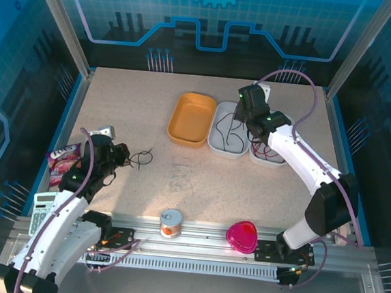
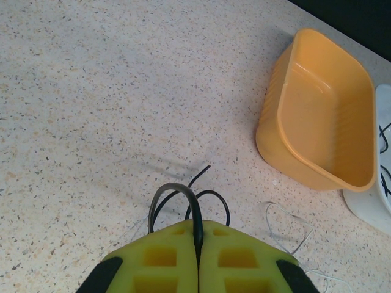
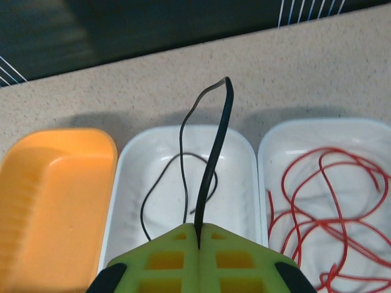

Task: Untangle the cables

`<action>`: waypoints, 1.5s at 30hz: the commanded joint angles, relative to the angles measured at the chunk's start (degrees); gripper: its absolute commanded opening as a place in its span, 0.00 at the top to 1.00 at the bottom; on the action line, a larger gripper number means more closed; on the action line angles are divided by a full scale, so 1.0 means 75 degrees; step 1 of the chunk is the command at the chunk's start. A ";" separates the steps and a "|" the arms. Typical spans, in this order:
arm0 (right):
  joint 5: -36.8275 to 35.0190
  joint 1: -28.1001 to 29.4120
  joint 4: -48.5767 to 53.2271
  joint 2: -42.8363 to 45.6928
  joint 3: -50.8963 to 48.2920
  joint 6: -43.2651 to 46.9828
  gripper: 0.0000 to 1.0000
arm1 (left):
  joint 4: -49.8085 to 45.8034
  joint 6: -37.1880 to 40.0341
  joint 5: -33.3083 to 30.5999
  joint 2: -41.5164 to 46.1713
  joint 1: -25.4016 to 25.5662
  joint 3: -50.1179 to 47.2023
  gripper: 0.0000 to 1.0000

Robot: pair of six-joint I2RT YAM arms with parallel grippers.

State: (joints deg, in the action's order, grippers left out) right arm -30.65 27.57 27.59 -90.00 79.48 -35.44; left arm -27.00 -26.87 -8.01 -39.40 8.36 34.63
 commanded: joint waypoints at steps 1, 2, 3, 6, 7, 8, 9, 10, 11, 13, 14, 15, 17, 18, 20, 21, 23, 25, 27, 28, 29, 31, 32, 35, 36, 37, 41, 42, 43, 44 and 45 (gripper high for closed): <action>0.0367 -0.0079 0.0550 -0.0005 -0.0159 -0.0665 1.00 | 0.0204 0.0067 0.0153 -0.0043 -0.0077 -0.0055 1.00; 0.0514 -0.0087 0.0574 -0.0040 -0.0210 -0.0747 1.00 | 0.0213 0.0067 0.0157 -0.0045 -0.0079 -0.0069 1.00; 0.0632 -0.0083 0.0596 -0.0085 -0.0236 -0.0817 1.00 | 0.0225 0.0067 0.0171 -0.0052 -0.0073 -0.0065 1.00; 0.0957 -0.0090 0.0566 -0.0313 -0.0298 -0.0971 1.00 | 0.0226 0.0055 0.0194 -0.0044 -0.0074 -0.0113 1.00; 0.1061 -0.0092 0.0545 -0.0426 -0.0287 -0.0999 1.00 | 0.0226 0.0051 0.0201 -0.0034 -0.0073 -0.0126 1.00; 0.1154 -0.0090 0.0531 -0.0544 -0.0260 -0.1018 1.00 | 0.0208 0.0056 0.0201 -0.0022 -0.0072 -0.0129 1.00; 0.1227 -0.0096 0.0522 -0.0652 -0.0211 -0.1028 1.00 | 0.0203 0.0067 0.0212 -0.0014 -0.0072 -0.0129 1.00; 0.1299 -0.0099 0.0522 -0.0779 -0.0137 -0.1027 1.00 | 0.0185 0.0067 0.0211 -0.0003 -0.0072 -0.0141 1.00; 0.1350 -0.0102 0.0528 -0.0893 -0.0054 -0.1027 1.00 | 0.0170 0.0072 0.0207 0.0023 -0.0078 -0.0138 1.00; 0.1423 -0.0136 0.0529 -0.1104 0.0100 -0.1024 1.00 | 0.0133 0.0100 0.0191 0.0060 -0.0074 -0.0160 1.00; 0.1466 -0.0159 0.0528 -0.1217 0.0171 -0.1019 1.00 | 0.0114 0.0103 0.0178 0.0089 -0.0072 -0.0170 1.00; 0.1502 -0.0182 0.0520 -0.1305 0.0243 -0.1040 1.00 | 0.0107 0.0103 0.0166 0.0109 -0.0075 -0.0182 1.00; 0.1505 -0.0218 0.0450 -0.1476 0.0355 -0.1039 1.00 | 0.0117 0.0097 0.0154 0.0143 -0.0075 -0.0212 1.00; 0.1440 -0.0220 0.0418 -0.1544 0.0389 -0.1025 1.00 | 0.0113 0.0102 0.0153 0.0155 -0.0082 -0.0232 1.00; 0.1279 -0.0232 0.0399 -0.1679 0.0474 -0.1015 1.00 | 0.0119 0.0100 0.0144 0.0155 -0.0078 -0.0240 1.00; 0.1247 -0.0242 0.0377 -0.1749 0.0505 -0.1016 1.00 | 0.0113 0.0102 0.0154 0.0155 -0.0075 -0.0246 1.00; 0.1218 -0.0277 0.0305 -0.1866 0.0526 -0.1005 1.00 | 0.0119 0.0110 0.0139 0.0151 -0.0081 -0.0241 1.00; 0.1258 -0.0333 0.0207 -0.1979 0.0512 -0.1015 1.00 | 0.0120 0.0114 0.0132 0.0155 -0.0072 -0.0246 1.00; 0.1313 -0.0398 0.0168 -0.2151 0.0522 -0.1017 1.00 | 0.0120 0.0119 0.0133 0.0154 -0.0072 -0.0238 1.00; 0.1372 -0.0428 0.0177 -0.2229 0.0546 -0.1017 1.00 | 0.0123 0.0115 0.0131 0.0155 -0.0079 -0.0240 1.00; 0.1425 -0.0459 0.0176 -0.2306 0.0553 -0.1006 1.00 | 0.0110 0.0115 0.0133 0.0149 -0.0074 -0.0250 1.00; 0.1461 -0.0490 0.0222 -0.2462 0.0559 -0.0993 1.00 | 0.0097 0.0119 0.0129 0.0148 -0.0073 -0.0235 1.00; 0.1457 -0.0495 0.0245 -0.2507 0.0553 -0.0978 1.00 | 0.0097 0.0120 0.0131 0.0160 -0.0078 -0.0233 1.00; 0.1429 -0.0495 0.0258 -0.2592 0.0481 -0.0948 0.93 | 0.0089 0.0115 0.0131 0.0167 -0.0073 -0.0223 1.00; 0.1427 -0.0489 0.0267 -0.2613 0.0459 -0.0917 0.91 | 0.0094 0.0122 0.0124 0.0166 -0.0072 -0.0211 1.00; 0.1416 -0.0491 0.0262 -0.2636 0.0433 -0.0884 0.89 | 0.0097 0.0130 0.0136 0.0163 -0.0072 -0.0200 1.00; 0.1365 -0.0503 0.0340 -0.2710 0.0384 -0.0807 0.87 | 0.0108 0.0136 0.0139 0.0146 -0.0072 -0.0197 1.00; 0.1345 -0.0501 0.0365 -0.2725 0.0370 -0.0786 0.87 | 0.0117 0.0136 0.0148 0.0135 -0.0072 -0.0200 1.00; 0.1335 -0.0503 0.0388 -0.2732 0.0368 -0.0759 0.87 | 0.0115 0.0132 0.0152 0.0124 -0.0078 -0.0200 1.00; 0.1333 -0.0507 0.0410 -0.2730 0.0365 -0.0738 0.87 | 0.0119 0.0130 0.0154 0.0132 -0.0075 -0.0199 1.00; 0.1322 -0.0501 0.0433 -0.2732 0.0354 -0.0719 0.87 | 0.0120 0.0137 0.0163 0.0132 -0.0072 -0.0198 1.00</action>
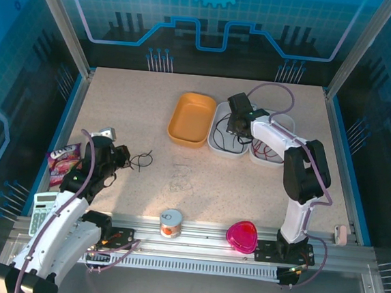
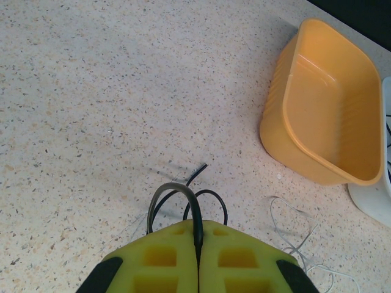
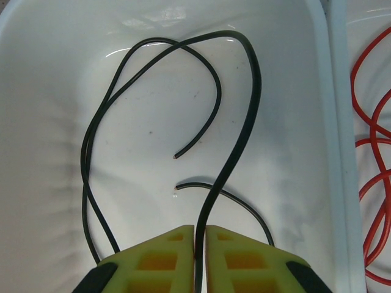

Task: Untangle the cables

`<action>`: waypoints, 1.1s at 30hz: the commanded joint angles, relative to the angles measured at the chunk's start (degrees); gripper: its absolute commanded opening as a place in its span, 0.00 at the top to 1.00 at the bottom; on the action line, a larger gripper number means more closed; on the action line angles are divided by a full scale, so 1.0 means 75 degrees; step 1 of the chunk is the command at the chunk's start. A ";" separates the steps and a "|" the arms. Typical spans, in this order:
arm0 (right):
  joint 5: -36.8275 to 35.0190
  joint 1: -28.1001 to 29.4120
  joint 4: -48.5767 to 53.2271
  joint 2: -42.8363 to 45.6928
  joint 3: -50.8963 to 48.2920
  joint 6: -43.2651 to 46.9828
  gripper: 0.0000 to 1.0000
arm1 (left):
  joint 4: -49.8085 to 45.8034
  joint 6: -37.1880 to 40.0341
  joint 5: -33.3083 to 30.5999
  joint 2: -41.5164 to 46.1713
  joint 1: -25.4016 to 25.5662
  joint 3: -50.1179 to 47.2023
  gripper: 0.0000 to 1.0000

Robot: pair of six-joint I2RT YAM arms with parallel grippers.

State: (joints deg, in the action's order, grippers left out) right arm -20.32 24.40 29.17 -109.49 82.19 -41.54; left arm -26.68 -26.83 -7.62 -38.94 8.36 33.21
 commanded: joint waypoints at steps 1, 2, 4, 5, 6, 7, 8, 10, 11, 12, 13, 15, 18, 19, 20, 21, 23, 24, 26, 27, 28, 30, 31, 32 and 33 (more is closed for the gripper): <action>-0.0085 -0.0072 0.0248 -0.0131 -0.0022 0.0101 0.88 | 0.0076 0.0129 0.0110 0.0071 -0.0081 -0.0022 1.00; -0.0114 -0.0084 0.0269 -0.0121 -0.0039 0.0101 0.90 | 0.0076 0.0132 0.0113 0.0062 -0.0075 -0.0016 1.00; -0.0151 -0.0078 0.0317 -0.0108 -0.0102 0.0085 0.95 | 0.0071 0.0130 0.0113 0.0071 -0.0073 -0.0026 1.00; -0.0115 -0.0087 0.0345 -0.0108 -0.0118 0.0050 0.95 | 0.0081 0.0130 0.0113 0.0068 -0.0079 -0.0036 1.00; -0.0034 -0.0098 0.0342 -0.0100 -0.0157 0.0014 0.96 | 0.0088 0.0130 0.0113 0.0070 -0.0073 -0.0042 1.00; 0.0068 -0.0116 0.0313 -0.0097 -0.0203 -0.0033 0.96 | 0.0099 0.0110 0.0112 0.0056 -0.0073 -0.0057 1.00; 0.0141 -0.0114 0.0270 -0.0085 -0.0232 -0.0061 0.96 | 0.0108 0.0109 0.0113 0.0059 -0.0072 -0.0059 1.00; 0.0325 -0.0131 0.0135 -0.0079 -0.0341 -0.0126 0.96 | 0.0129 0.0109 0.0124 0.0047 -0.0078 -0.0069 1.00; 0.0374 -0.0136 0.0068 -0.0091 -0.0375 -0.0142 0.96 | 0.0135 0.0109 0.0137 0.0046 -0.0073 -0.0073 1.00; 0.0446 -0.0140 0.0008 -0.0118 -0.0397 -0.0149 0.96 | 0.0135 0.0119 0.0137 0.0036 -0.0076 -0.0074 1.00; 0.0544 -0.0148 -0.0041 -0.0154 -0.0392 -0.0162 0.96 | 0.0141 0.0114 0.0137 0.0035 -0.0074 -0.0092 1.00; 0.0785 -0.0159 -0.0163 -0.0230 -0.0378 -0.0145 0.96 | 0.0135 0.0128 0.0122 0.0036 -0.0079 -0.0104 1.00; 0.1063 -0.0159 -0.0236 -0.0376 -0.0286 -0.0108 0.95 | 0.0135 0.0124 0.0113 0.0039 -0.0073 -0.0116 1.00; 0.1088 -0.0168 -0.0192 -0.0411 -0.0221 -0.0087 0.94 | 0.0135 0.0131 0.0125 0.0046 -0.0079 -0.0116 1.00; 0.1070 -0.0156 -0.0133 -0.0438 -0.0154 -0.0075 0.92 | 0.0120 0.0132 0.0136 0.0047 -0.0072 -0.0116 1.00; 0.1056 -0.0165 -0.0080 -0.0438 -0.0113 -0.0033 0.89 | 0.0117 0.0132 0.0145 0.0058 -0.0078 -0.0107 1.00; 0.0965 -0.0153 0.0021 -0.0382 -0.0051 0.0077 0.83 | 0.0090 0.0142 0.0138 0.0067 -0.0075 -0.0075 1.00; 0.0881 -0.0159 0.0074 -0.0317 -0.0032 0.0143 0.79 | 0.0068 0.0150 0.0137 0.0071 -0.0072 -0.0071 1.00; 0.0594 -0.0163 0.0243 -0.0177 0.0018 0.0267 0.69 | 0.0060 0.0155 0.0139 0.0077 -0.0073 -0.0047 1.00; 0.0477 -0.0167 0.0330 -0.0089 0.0049 0.0350 0.64 | 0.0065 0.0154 0.0145 0.0072 -0.0076 -0.0027 1.00; 0.0390 -0.0160 0.0415 -0.0022 0.0067 0.0426 0.61 | 0.0059 0.0155 0.0148 0.0073 -0.0078 -0.0009 1.00; 0.0246 -0.0169 0.0543 0.0164 0.0084 0.0550 0.55 | 0.0076 0.0163 0.0148 0.0070 -0.0076 0.0014 1.00; 0.0199 -0.0157 0.0583 0.0244 0.0077 0.0588 0.53 | 0.0074 0.0165 0.0148 0.0071 -0.0072 0.0039 1.00; 0.0161 -0.0160 0.0616 0.0350 0.0056 0.0624 0.51 | 0.0076 0.0179 0.0143 0.0057 -0.0078 0.0054 1.00; 0.0128 -0.0158 0.0643 0.0461 0.0020 0.0649 0.49 | 0.0067 0.0190 0.0137 0.0057 -0.0073 0.0077 1.00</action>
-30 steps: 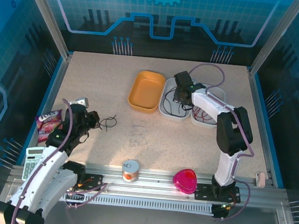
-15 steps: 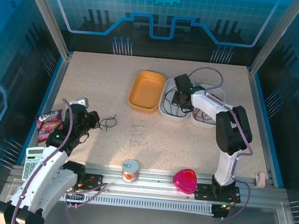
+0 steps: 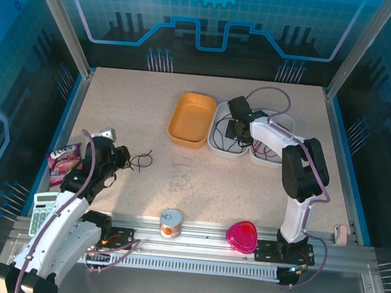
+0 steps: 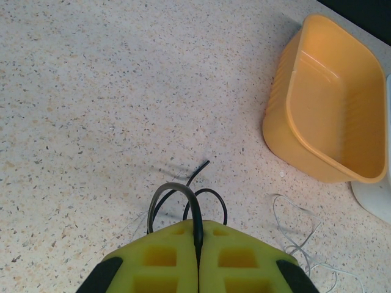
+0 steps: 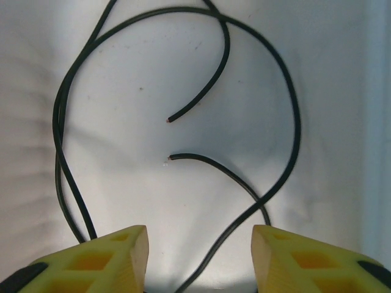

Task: Untangle the cables

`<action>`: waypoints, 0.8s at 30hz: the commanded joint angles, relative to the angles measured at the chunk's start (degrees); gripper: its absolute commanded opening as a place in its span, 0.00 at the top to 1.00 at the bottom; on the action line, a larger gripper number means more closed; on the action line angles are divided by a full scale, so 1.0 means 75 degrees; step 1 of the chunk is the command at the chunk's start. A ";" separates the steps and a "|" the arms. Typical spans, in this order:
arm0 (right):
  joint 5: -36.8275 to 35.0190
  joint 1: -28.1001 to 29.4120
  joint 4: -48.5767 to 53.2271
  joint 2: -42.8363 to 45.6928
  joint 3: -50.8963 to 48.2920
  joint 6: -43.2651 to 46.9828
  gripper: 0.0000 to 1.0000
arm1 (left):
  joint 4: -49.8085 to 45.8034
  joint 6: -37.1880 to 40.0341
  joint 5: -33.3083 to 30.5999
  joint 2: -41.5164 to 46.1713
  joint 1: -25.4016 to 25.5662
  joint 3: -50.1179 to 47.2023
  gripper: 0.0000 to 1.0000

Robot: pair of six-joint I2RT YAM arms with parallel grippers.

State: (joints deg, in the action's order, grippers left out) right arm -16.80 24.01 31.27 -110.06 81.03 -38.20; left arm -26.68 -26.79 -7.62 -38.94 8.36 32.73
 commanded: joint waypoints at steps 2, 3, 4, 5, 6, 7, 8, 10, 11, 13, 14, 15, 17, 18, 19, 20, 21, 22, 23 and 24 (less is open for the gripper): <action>-0.0396 -0.0091 0.0408 0.0743 0.0102 0.0251 0.48 | 0.0056 0.0185 0.0146 0.0059 -0.0075 0.0177 1.00; -0.0400 -0.0096 0.0413 0.0867 0.0052 0.0273 0.47 | 0.0052 0.0185 0.0148 0.0059 -0.0072 0.0196 1.00; -0.0380 -0.0084 0.0384 0.0971 -0.0012 0.0308 0.46 | 0.0044 0.0179 0.0154 0.0059 -0.0078 0.0216 1.00; -0.0314 -0.0078 0.0299 0.1130 -0.0110 0.0385 0.45 | 0.0041 0.0185 0.0153 0.0059 -0.0078 0.0237 1.00; -0.0154 -0.0063 0.0183 0.1280 -0.0218 0.0501 0.43 | 0.0041 0.0179 0.0157 0.0059 -0.0076 0.0252 1.00; 0.0011 -0.0040 0.0041 0.1426 -0.0324 0.0619 0.42 | 0.0040 0.0168 0.0166 0.0059 -0.0074 0.0272 1.00; 0.0220 -0.0017 -0.0110 0.1578 -0.0460 0.0749 0.41 | 0.0047 0.0150 0.0180 0.0059 -0.0074 0.0290 1.00; 0.0609 0.0041 -0.0448 0.1919 -0.0738 0.0954 0.34 | 0.0094 0.0104 0.0269 0.0060 -0.0082 0.0322 1.00; 0.0826 0.0064 -0.0679 0.2117 -0.0933 0.1056 0.29 | 0.0147 0.0048 0.0342 0.0059 -0.0076 0.0335 1.00; 0.1228 0.0147 -0.1164 0.2502 -0.1311 0.1266 0.25 | 0.0243 -0.0033 0.0513 0.0059 -0.0078 0.0358 1.00; 0.1423 0.0203 -0.1437 0.2717 -0.1537 0.1386 0.22 | 0.0291 -0.0063 0.0587 0.0059 -0.0075 0.0387 1.00; 0.1630 0.0273 -0.1752 0.2926 -0.1769 0.1536 0.21 | 0.0306 -0.0084 0.0642 0.0059 -0.0076 0.0415 1.00; 0.2030 0.0451 -0.2402 0.3292 -0.2235 0.1822 0.19 | 0.0322 -0.0114 0.0709 0.0059 -0.0082 0.0472 1.00; 0.2184 0.0611 -0.2793 0.3503 -0.2534 0.2006 0.18 | 0.0322 -0.0120 0.0731 0.0070 -0.0078 0.0507 1.00; 0.2263 0.0780 -0.3123 0.3660 -0.2736 0.2180 0.18 | 0.0322 -0.0131 0.0763 0.0071 -0.0075 0.0531 1.00; 0.2346 0.0984 -0.3419 0.3792 -0.2953 0.2389 0.17 | 0.0319 -0.0149 0.0798 0.0081 -0.0072 0.0556 1.00; 0.2418 0.1239 -0.3628 0.3892 -0.3099 0.2642 0.17 | 0.0328 -0.0183 0.0833 0.0088 -0.0078 0.0578 1.00; 0.2391 0.1492 -0.3776 0.3937 -0.3189 0.2849 0.17 | 0.0325 -0.0219 0.0864 0.0106 -0.0076 0.0586 1.00; 0.2325 0.1797 -0.3929 0.3972 -0.3277 0.3119 0.17 | 0.0363 -0.0267 0.0910 0.0113 -0.0072 0.0613 1.00; 0.2212 0.2117 -0.4036 0.3965 -0.3336 0.3373 0.17 | 0.0381 -0.0321 0.0952 0.0115 -0.0072 0.0626 1.00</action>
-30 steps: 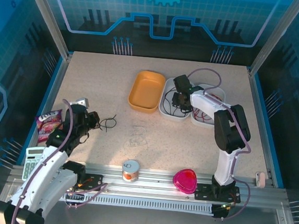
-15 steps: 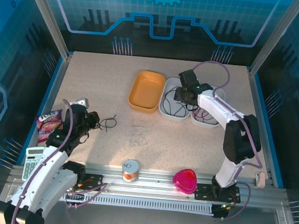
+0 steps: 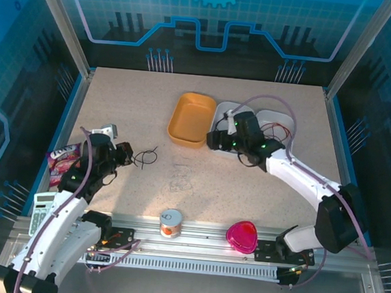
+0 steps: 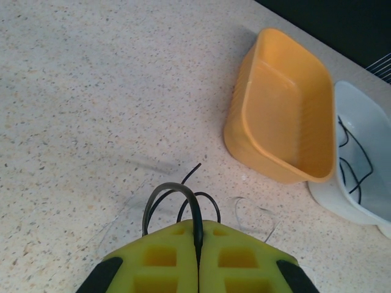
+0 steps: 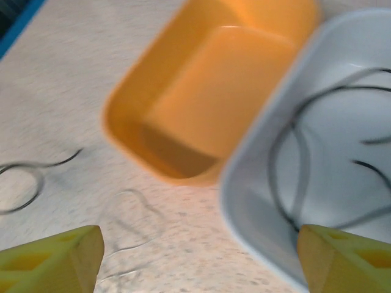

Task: Untangle the cables

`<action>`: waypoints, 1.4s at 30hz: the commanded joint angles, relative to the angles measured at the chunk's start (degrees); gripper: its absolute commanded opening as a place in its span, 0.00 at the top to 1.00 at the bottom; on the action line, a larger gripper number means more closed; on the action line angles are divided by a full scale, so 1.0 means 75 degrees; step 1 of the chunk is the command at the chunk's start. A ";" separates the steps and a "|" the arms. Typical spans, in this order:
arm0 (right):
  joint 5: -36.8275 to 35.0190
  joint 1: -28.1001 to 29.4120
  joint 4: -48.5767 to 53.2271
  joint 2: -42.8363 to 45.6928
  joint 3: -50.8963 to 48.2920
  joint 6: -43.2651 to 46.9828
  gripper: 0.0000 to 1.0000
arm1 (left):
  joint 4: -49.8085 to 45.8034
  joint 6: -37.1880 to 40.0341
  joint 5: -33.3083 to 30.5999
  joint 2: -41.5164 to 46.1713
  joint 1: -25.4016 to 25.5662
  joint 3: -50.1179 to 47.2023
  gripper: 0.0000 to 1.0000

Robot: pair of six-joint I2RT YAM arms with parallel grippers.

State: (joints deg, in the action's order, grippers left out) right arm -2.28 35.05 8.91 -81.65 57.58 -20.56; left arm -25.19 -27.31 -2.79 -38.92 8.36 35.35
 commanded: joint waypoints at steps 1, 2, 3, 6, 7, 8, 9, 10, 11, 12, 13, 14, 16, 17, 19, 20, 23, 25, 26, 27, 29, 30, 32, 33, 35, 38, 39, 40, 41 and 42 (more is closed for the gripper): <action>0.0174 0.0924 -0.1141 0.0155 -0.0244 0.1227 0.17 | 0.0199 -0.0314 0.0345 0.0132 -0.0076 0.0300 1.00; 0.0070 0.1242 -0.1223 0.0106 -0.0262 0.1468 0.17 | 0.0225 -0.0398 0.0387 0.0155 -0.0081 0.0323 1.00; -0.0048 0.1546 -0.1327 0.0035 -0.0277 0.1670 0.17 | 0.0271 -0.0482 0.0431 0.0190 -0.0072 0.0341 1.00; -0.0258 0.2288 -0.1755 -0.0157 -0.0348 0.2086 0.16 | 0.0355 -0.0695 0.0531 0.0290 -0.0078 0.0457 1.00; -0.0269 0.2474 -0.1962 -0.0212 -0.0396 0.2147 0.15 | 0.0357 -0.0763 0.0579 0.0291 -0.0082 0.0522 1.00; -0.0283 0.2672 -0.2202 -0.0270 -0.0452 0.2201 0.14 | 0.0374 -0.0842 0.0655 0.0273 -0.0075 0.0595 1.00; -0.0301 0.2859 -0.2423 -0.0341 -0.0472 0.2270 0.12 | 0.0414 -0.0937 0.0771 0.0257 -0.0082 0.0660 1.00; -0.0399 0.3026 -0.2565 -0.0405 -0.0461 0.2336 0.10 | 0.0492 -0.1031 0.0898 0.0225 -0.0072 0.0704 1.00; -0.0523 0.3202 -0.2714 -0.0498 -0.0427 0.2439 0.09 | 0.0604 -0.1146 0.1097 0.0181 -0.0076 0.0750 1.00; -0.0638 0.3367 -0.2808 -0.0626 -0.0336 0.2555 0.08 | 0.0734 -0.1272 0.1314 0.0126 -0.0072 0.0784 1.00; -0.0785 0.3496 -0.2878 -0.0730 -0.0253 0.2658 0.06 | 0.0826 -0.1403 0.1477 0.0077 -0.0070 0.0825 1.00; -0.0984 0.3620 -0.2923 -0.0881 -0.0125 0.2752 0.05 | 0.0963 -0.1545 0.1679 0.0008 -0.0080 0.0852 1.00; -0.1338 0.3788 -0.2916 -0.1233 0.0199 0.2893 0.03 | 0.1234 -0.1788 0.2006 -0.0087 -0.0061 0.0864 1.00; -0.1525 0.3842 -0.2900 -0.1416 0.0385 0.2945 0.02 | 0.1370 -0.1900 0.2138 -0.0125 -0.0060 0.0835 1.00; -0.1776 0.3899 -0.2900 -0.1762 0.0713 0.3032 0.00 | 0.1577 -0.2079 0.2308 -0.0144 -0.0060 0.0784 1.00; -0.1931 0.3923 -0.2883 -0.1942 0.0899 0.3077 0.00 | 0.1631 -0.2150 0.2363 -0.0132 -0.0060 0.0753 1.00; -0.2419 0.3952 -0.2778 -0.2427 0.1400 0.3156 0.00 | 0.1596 -0.2230 0.2400 -0.0063 -0.0048 0.0709 1.00; -0.2590 0.3952 -0.2801 -0.2615 0.1582 0.3204 0.01 | 0.1566 -0.2263 0.2448 -0.0027 -0.0048 0.0690 1.00; -0.2729 0.3951 -0.2876 -0.2695 0.1651 0.3208 0.02 | 0.1566 -0.2279 0.2494 -0.0020 -0.0048 0.0670 1.00; -0.2948 0.3949 -0.2893 -0.2773 0.1735 0.3170 0.04 | 0.1560 -0.2317 0.2553 -0.0026 -0.0048 0.0656 1.00; -0.3118 0.3953 -0.2947 -0.2862 0.1825 0.3194 0.14 | 0.1531 -0.2376 0.2625 -0.0038 -0.0048 0.0611 1.00; -0.3161 0.3955 -0.2978 -0.2882 0.1858 0.3186 0.20 | 0.1508 -0.2391 0.2651 -0.0027 -0.0048 0.0573 1.00; -0.3132 0.3952 -0.2979 -0.2863 0.1875 0.3167 0.38 | 0.1455 -0.2405 0.2658 -0.0028 -0.0048 0.0505 1.00; -0.3111 0.3952 -0.3002 -0.2832 0.1833 0.3152 0.49 | 0.1432 -0.2406 0.2667 -0.0026 -0.0048 0.0479 1.00; -0.3069 0.3940 -0.3069 -0.2747 0.1720 0.3124 0.69 | 0.1393 -0.2406 0.2635 -0.0032 -0.0048 0.0432 1.00; -0.3098 0.3931 -0.3086 -0.2571 0.1516 0.3008 0.98 | 0.1384 -0.2397 0.2585 -0.0032 -0.0048 0.0372 1.00; -0.3116 0.3929 -0.3066 -0.2507 0.1448 0.2934 1.00 | 0.1390 -0.2398 0.2563 -0.0037 -0.0048 0.0360 1.00; -0.3091 0.3917 -0.3045 -0.2449 0.1392 0.2869 1.00 | 0.1399 -0.2397 0.2547 -0.0046 -0.0049 0.0349 1.00; -0.3064 0.3905 -0.3030 -0.2360 0.1316 0.2801 1.00 | 0.1402 -0.2379 0.2534 -0.0064 -0.0048 0.0349 1.00; -0.3058 0.3896 -0.3045 -0.2296 0.1244 0.2739 1.00 | 0.1412 -0.2372 0.2522 -0.0069 -0.0048 0.0354 1.00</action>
State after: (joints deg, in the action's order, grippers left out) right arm -24.23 64.12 -12.12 -101.89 68.31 1.91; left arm -14.72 -44.99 15.49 -39.70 8.36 38.72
